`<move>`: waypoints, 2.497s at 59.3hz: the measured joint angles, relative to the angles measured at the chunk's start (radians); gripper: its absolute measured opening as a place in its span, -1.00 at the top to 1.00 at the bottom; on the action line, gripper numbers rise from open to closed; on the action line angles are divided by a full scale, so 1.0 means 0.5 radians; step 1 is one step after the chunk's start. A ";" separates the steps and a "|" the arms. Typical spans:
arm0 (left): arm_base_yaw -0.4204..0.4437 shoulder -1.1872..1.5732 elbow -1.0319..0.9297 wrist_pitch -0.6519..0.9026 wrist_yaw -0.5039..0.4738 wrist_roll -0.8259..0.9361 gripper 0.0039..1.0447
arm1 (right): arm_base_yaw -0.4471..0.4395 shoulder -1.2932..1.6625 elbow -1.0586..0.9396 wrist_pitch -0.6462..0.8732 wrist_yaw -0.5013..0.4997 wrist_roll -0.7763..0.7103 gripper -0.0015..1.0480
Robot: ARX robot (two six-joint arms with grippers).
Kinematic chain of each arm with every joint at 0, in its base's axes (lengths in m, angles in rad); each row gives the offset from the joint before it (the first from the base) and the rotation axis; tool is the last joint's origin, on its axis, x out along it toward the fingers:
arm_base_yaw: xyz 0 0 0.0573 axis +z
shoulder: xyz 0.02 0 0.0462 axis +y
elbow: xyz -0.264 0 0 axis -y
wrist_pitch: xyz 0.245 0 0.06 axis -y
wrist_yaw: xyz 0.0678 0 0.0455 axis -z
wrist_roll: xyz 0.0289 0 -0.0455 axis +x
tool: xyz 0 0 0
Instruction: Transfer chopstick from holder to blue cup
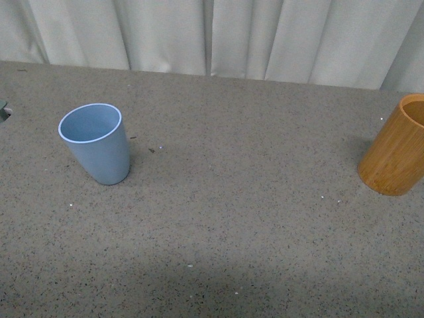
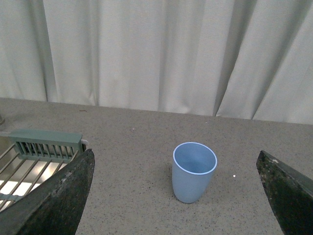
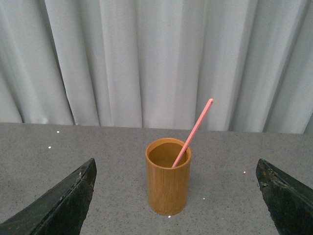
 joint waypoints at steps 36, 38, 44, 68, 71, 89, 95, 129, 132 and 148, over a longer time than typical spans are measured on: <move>0.000 0.000 0.000 0.000 0.000 0.000 -0.88 | 0.000 0.000 0.000 0.000 0.000 0.000 -0.82; 0.000 0.000 0.000 0.000 0.000 0.000 -0.88 | -0.001 0.000 0.000 0.000 0.000 0.000 -0.82; 0.000 0.000 0.000 0.000 0.000 0.000 -0.88 | 0.000 0.000 0.000 0.000 0.000 0.000 -0.82; 0.000 0.000 0.000 0.000 0.000 0.000 -0.88 | 0.000 0.000 0.000 0.000 0.000 0.000 -0.82; 0.000 0.000 0.000 0.000 0.000 0.000 -0.88 | 0.000 0.000 0.000 0.000 0.000 0.000 -0.82; 0.031 0.028 0.015 -0.053 0.105 -0.050 -0.88 | 0.000 0.000 0.000 0.000 0.000 0.000 -0.82; 0.179 0.272 0.144 -0.429 0.664 -0.462 -0.88 | -0.001 0.000 0.000 0.000 -0.005 -0.001 -0.82; -0.416 2.177 0.767 0.448 0.108 -1.259 -0.88 | -0.001 0.000 0.000 0.000 0.000 0.000 -0.82; -0.410 2.267 0.805 0.468 0.101 -1.259 -0.88 | -0.001 0.000 0.000 0.000 0.000 0.000 -0.82; -0.407 2.674 0.972 0.511 0.031 -1.243 -0.88 | -0.001 0.000 0.000 0.000 0.000 0.000 -0.82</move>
